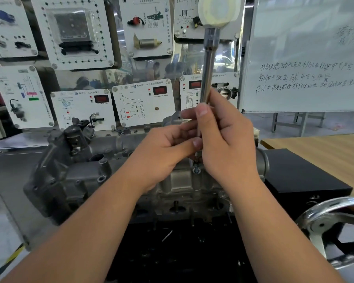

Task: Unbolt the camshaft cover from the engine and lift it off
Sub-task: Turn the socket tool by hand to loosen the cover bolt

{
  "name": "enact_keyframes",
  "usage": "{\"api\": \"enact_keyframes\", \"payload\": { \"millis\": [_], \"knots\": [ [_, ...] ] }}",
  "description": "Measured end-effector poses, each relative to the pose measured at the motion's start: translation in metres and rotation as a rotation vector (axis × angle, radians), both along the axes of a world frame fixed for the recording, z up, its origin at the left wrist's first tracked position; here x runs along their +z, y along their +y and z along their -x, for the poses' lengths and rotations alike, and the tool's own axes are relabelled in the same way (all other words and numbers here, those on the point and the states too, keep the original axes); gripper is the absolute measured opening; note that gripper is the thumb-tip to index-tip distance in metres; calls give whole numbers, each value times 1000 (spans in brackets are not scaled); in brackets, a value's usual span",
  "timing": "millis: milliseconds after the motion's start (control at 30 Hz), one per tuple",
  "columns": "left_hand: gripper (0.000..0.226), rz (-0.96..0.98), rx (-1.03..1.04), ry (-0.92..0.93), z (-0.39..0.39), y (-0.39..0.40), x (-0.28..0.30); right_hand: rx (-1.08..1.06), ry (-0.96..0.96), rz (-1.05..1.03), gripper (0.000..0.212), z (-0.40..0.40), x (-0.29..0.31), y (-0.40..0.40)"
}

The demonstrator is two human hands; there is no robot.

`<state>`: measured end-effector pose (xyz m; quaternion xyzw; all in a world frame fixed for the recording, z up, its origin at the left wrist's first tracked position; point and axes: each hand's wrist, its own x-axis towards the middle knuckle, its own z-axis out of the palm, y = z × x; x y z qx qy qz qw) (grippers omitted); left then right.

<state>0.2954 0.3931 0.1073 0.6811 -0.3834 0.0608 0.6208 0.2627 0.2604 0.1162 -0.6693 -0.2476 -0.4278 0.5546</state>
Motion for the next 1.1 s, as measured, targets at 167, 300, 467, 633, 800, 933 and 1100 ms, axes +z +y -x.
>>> {"api": "enact_keyframes", "payload": {
  "millis": [167, 300, 467, 633, 800, 933, 1100],
  "knots": [
    [13, -30, 138, -33, -6, -2, -4, -56, -12, -32, 21, -3, -3, -1],
    [31, -74, 164, -38, -6, 0, -3, -86, -15, -28, 28, -5, -5, 0],
    [16, -73, 107, 7, -5, 4, -3, -2, -26, -48, 40, -1, -5, 1],
    [50, -64, 214, -82, -4, -3, -2, -32, 8, -42, 34, -3, -4, 1],
    [20, -64, 98, -8, -4, 2, -2, -42, -23, -33, 36, -3, -6, 2],
    [15, -30, 67, -3, -4, 2, -3, -19, -19, -29, 39, -2, -4, 2],
    [28, -61, 170, -71, -8, -1, -5, -69, -31, -31, 16, -2, -4, 2]
  ]
}}
